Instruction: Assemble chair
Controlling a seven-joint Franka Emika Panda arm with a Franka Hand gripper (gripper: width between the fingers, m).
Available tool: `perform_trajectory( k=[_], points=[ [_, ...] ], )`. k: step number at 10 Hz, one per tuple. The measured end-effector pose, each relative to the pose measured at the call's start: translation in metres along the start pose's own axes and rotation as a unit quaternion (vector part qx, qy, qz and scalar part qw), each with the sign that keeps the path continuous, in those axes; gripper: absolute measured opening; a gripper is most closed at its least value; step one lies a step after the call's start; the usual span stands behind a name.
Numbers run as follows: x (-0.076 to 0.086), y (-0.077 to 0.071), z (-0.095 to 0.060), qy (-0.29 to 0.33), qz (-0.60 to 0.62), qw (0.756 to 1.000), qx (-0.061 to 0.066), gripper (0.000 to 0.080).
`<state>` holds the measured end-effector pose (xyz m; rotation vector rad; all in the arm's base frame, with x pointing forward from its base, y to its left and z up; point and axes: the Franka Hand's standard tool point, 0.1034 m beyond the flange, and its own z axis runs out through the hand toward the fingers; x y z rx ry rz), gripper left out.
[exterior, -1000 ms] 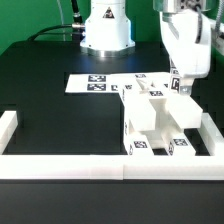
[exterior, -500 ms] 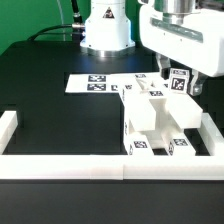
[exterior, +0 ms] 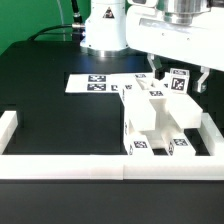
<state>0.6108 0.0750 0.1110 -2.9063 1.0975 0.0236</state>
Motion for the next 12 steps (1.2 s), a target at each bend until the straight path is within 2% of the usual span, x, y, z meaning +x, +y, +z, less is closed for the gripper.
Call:
perform_trajectory(
  k=[1,5,8,10,11,12],
  points=[
    [0.0002,0.0002,0.0000,0.000,-0.030,1.000,0.000,0.0648],
    [0.0034,0.0018,-0.0012,0.010,-0.187,0.982,-0.015,0.0648],
    [0.0052,0.0031,-0.0013,0.010,-0.247,0.969,-0.015,0.0648],
    [0.0053,0.0031,-0.0013,0.010,-0.247,0.969,-0.015,0.0376],
    [0.0053,0.0031,-0.0013,0.010,-0.247,0.969,-0.015,0.0266],
    [0.0052,0.0030,-0.0013,0.010,-0.236,0.972,-0.015,0.0266]
  ],
)
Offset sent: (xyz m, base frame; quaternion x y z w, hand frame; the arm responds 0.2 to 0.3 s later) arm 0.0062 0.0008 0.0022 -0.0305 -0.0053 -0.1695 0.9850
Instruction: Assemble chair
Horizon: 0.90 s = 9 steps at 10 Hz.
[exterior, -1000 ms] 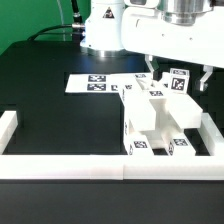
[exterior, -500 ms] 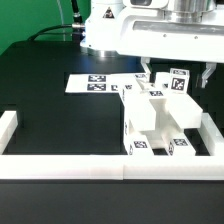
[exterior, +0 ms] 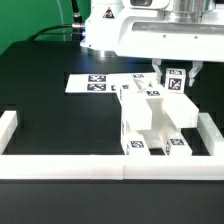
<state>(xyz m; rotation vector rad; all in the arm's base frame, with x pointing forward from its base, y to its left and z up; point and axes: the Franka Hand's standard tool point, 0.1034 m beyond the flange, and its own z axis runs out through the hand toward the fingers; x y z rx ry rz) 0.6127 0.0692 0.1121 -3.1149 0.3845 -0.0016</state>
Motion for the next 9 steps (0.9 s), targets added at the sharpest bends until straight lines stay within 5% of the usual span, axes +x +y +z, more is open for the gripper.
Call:
perform_trajectory(
  k=[9],
  points=[
    [-0.0006,-0.0016,0.0003,-0.001,0.276,0.961,0.002,0.0269]
  ],
)
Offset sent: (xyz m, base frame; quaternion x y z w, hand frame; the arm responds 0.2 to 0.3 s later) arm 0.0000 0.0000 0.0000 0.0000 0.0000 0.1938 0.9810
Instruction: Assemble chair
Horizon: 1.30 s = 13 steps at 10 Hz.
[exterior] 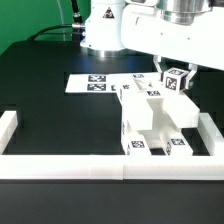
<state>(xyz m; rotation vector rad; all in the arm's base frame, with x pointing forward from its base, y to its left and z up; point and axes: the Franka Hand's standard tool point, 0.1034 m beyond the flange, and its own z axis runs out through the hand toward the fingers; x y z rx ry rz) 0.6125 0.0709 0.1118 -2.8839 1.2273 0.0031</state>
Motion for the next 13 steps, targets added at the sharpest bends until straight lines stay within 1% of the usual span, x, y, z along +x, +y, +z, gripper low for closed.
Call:
perform_trajectory(
  k=[3,7,10,12,13],
  points=[
    [-0.0018,-0.0014,0.0004,-0.004,0.107,0.994,0.003,0.0271],
    [-0.0034,-0.0026,0.0006,-0.007,0.213,0.977,0.004,0.0271],
    [-0.0054,-0.0043,0.0007,-0.011,0.300,0.954,0.005,0.0271],
    [-0.0083,-0.0066,0.0009,-0.017,0.386,0.923,0.007,0.0271],
    [-0.0090,-0.0072,0.0010,-0.019,0.406,0.914,0.007,0.0271]
  ],
)
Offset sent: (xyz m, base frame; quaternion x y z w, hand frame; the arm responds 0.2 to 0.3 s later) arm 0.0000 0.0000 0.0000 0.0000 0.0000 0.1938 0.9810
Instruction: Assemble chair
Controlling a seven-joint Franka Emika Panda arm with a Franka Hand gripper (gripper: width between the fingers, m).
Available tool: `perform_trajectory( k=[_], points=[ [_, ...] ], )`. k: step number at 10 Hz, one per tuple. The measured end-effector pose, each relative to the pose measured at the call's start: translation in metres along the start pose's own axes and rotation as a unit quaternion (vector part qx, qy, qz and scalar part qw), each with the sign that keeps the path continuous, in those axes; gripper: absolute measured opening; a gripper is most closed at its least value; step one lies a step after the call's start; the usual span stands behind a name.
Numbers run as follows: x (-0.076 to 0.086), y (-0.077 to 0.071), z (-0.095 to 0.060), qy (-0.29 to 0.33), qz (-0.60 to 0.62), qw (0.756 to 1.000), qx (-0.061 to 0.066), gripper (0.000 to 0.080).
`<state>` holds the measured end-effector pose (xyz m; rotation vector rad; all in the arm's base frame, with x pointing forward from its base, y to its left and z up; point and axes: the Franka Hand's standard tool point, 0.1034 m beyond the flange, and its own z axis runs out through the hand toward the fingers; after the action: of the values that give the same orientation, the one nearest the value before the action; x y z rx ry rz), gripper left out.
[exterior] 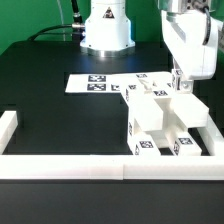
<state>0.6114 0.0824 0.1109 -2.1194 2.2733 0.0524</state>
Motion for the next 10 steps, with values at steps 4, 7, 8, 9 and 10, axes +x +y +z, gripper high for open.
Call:
perform_trajectory(
  k=[4,7,8,9,10],
  points=[
    [-0.0055,0.0008,0.0005,-0.010,0.098,0.995,-0.001,0.0271],
    [-0.0101,0.0016,0.0008,-0.017,0.145,0.989,-0.003,0.0271],
    [-0.0102,0.0016,0.0008,-0.017,0.131,0.991,-0.003,0.0271],
    [-0.0104,0.0017,0.0009,-0.017,0.130,0.991,-0.003,0.0361],
    [-0.0104,0.0017,0.0009,-0.017,0.107,0.994,-0.002,0.0497]
  ],
)
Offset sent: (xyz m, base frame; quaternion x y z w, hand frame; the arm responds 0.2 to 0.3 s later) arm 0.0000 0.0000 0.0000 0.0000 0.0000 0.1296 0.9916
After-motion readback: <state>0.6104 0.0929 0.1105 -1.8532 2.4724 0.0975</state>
